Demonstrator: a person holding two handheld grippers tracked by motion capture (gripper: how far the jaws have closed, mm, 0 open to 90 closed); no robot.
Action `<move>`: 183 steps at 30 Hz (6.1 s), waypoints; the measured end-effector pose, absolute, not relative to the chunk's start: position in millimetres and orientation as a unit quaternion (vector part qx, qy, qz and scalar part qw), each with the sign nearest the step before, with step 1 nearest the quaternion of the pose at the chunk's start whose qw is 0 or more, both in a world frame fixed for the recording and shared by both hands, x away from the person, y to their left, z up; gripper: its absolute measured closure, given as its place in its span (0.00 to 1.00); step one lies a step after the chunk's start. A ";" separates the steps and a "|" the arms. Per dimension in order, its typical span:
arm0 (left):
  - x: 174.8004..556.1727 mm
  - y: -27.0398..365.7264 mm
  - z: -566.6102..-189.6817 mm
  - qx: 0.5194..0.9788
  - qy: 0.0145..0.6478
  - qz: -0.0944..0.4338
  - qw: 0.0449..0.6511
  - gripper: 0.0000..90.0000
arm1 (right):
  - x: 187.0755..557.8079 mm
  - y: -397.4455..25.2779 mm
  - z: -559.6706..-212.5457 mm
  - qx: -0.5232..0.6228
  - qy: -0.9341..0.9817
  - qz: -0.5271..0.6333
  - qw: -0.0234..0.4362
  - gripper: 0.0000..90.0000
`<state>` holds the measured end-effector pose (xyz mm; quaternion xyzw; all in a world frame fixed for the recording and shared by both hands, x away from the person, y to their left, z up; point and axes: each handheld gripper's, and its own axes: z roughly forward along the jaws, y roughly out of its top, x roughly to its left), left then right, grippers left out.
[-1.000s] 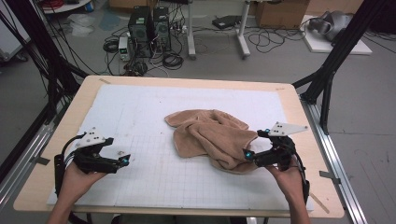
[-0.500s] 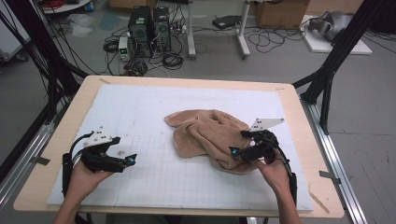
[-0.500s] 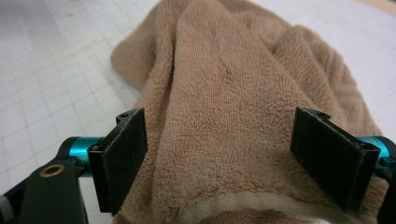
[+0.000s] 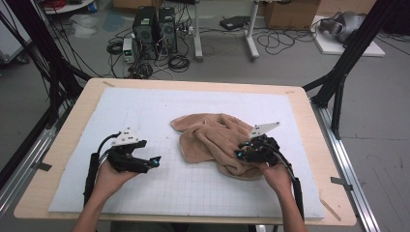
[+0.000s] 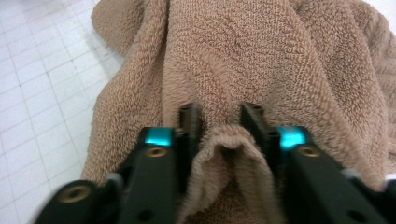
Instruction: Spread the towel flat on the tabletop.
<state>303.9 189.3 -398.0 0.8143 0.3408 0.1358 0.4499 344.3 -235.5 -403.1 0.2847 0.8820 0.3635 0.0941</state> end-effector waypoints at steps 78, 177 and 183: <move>315.2 191.2 -366.1 0.826 0.296 0.209 0.431 0.94 | 353.6 -226.4 -359.8 0.242 0.874 0.414 0.084 0.87; 434.4 122.8 -410.1 0.818 0.369 0.162 0.411 0.89 | 410.2 -234.4 -382.9 0.282 0.879 0.379 0.071 0.93; 425.2 133.9 -398.3 0.823 0.357 0.150 0.416 0.70 | 412.1 -235.2 -385.8 0.287 0.875 0.384 0.064 0.83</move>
